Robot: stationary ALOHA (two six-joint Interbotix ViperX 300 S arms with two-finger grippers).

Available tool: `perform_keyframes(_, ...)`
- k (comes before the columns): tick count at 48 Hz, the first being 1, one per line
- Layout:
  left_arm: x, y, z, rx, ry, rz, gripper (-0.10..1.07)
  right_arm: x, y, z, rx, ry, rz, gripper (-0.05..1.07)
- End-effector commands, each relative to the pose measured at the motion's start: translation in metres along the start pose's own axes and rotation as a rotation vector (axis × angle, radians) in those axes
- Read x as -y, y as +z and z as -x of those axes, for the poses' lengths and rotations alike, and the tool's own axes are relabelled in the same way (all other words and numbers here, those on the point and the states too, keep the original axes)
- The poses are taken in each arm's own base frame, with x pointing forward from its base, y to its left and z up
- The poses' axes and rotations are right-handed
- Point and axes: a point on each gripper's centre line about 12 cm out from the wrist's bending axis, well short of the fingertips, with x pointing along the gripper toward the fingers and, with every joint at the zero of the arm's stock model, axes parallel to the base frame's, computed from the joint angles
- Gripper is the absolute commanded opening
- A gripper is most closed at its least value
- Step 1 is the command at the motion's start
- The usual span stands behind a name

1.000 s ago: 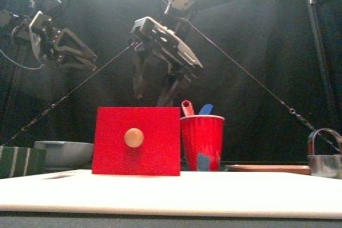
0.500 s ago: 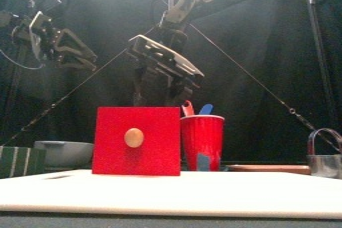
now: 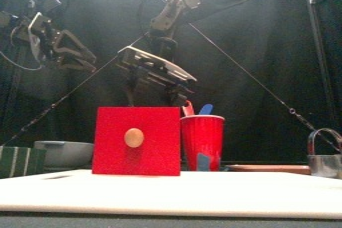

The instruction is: Grab carrot from drawer

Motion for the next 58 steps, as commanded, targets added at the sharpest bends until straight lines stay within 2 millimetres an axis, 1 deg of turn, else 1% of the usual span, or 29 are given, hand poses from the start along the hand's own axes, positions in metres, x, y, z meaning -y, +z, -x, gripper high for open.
perform_keyframes(1, 0.000, 0.006, -0.001, 0.021, 0.000, 0.000, 0.84, -0.004, 0.008, 0.015, 0.027, 0.031, -0.008, 0.88)
perform_keyframes(11, 0.000, 0.005, -0.001, 0.018, 0.000, 0.000, 0.84, -0.003, 0.005, 0.002, 0.010, 0.011, -0.008, 0.88)
perform_keyframes(31, 0.000, 0.004, -0.001, 0.017, 0.001, 0.002, 0.84, -0.001, 0.007, -0.009, 0.001, -0.005, -0.011, 0.88)
perform_keyframes(58, 0.000, 0.003, -0.001, 0.014, 0.001, 0.003, 0.84, 0.004, 0.001, -0.028, -0.023, -0.045, 0.009, 0.88)
